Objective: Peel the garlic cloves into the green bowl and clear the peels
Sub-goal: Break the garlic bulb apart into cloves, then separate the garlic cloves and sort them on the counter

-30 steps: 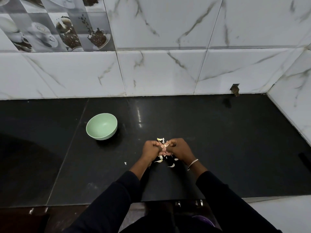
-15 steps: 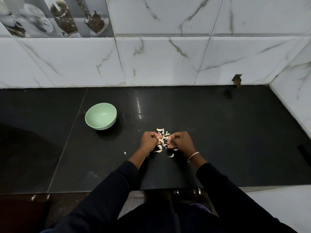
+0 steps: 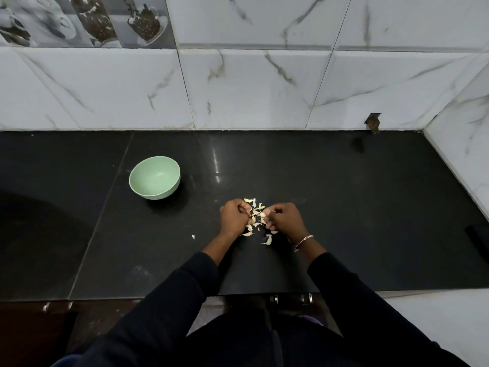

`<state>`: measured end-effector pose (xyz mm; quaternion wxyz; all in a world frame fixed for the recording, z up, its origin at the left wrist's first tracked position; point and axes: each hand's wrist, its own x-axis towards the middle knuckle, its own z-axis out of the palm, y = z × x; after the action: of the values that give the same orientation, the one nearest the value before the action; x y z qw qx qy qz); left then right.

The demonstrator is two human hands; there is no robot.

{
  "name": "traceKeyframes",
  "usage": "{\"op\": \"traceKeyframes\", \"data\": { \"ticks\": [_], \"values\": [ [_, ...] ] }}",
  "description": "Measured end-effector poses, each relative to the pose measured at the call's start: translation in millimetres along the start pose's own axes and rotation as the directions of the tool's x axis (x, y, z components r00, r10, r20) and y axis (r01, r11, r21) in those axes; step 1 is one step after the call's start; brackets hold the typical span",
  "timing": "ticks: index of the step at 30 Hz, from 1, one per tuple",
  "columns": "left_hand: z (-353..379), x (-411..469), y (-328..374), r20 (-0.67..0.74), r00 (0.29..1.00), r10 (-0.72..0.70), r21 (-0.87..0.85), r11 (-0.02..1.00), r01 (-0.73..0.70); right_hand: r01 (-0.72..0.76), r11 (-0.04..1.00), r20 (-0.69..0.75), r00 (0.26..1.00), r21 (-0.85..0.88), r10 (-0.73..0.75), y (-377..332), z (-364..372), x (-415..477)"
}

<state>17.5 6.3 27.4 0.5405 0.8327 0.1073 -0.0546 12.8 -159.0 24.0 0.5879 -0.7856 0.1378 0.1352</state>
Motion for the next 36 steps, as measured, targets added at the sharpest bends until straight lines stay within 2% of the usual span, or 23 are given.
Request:
{"op": "traceKeyframes", "data": {
  "ticks": [3, 7, 10, 15, 22, 26, 31, 36],
  "values": [
    [2, 2, -2, -0.01, 0.999, 0.043, -0.01, 0.999, -0.043, -0.038, 0.998, 0.023, 0.999, 0.051, 0.037, -4, 0, 0],
    [5, 4, -8, 0.133, 0.989, 0.072, -0.017, 0.997, -0.071, -0.016, 0.996, 0.084, 0.996, 0.086, 0.008, -9, 0, -6],
    [8, 2, -7, 0.155, 0.981, 0.114, 0.048, 0.991, -0.122, 0.009, 0.994, 0.116, 0.993, 0.111, -0.022, -9, 1, -5],
    [8, 4, -4, 0.195, 0.977, 0.085, 0.096, 0.99, -0.105, 0.025, 0.996, 0.14, 0.99, 0.086, -0.037, -9, -3, -6],
    [11, 0, 2, 0.147, 0.987, 0.066, 0.218, 0.971, -0.097, 0.033, 0.986, 0.085, 0.996, -0.166, -0.019, -11, -1, -5],
    [8, 1, 0, 0.129, 0.988, 0.082, 0.277, 0.954, -0.115, 0.146, 0.901, -0.009, 0.986, -0.408, -0.164, -6, -10, -2],
    [2, 3, -6, 0.115, 0.98, 0.163, 0.295, 0.936, -0.19, 0.218, 0.775, 0.137, 0.976, -0.593, -0.17, -4, -16, 1],
    [-4, 2, -10, 0.05, 0.984, 0.172, 0.304, 0.936, -0.179, 0.232, 0.674, 0.262, 0.963, -0.701, -0.06, -2, -21, -1]
  ]
}}
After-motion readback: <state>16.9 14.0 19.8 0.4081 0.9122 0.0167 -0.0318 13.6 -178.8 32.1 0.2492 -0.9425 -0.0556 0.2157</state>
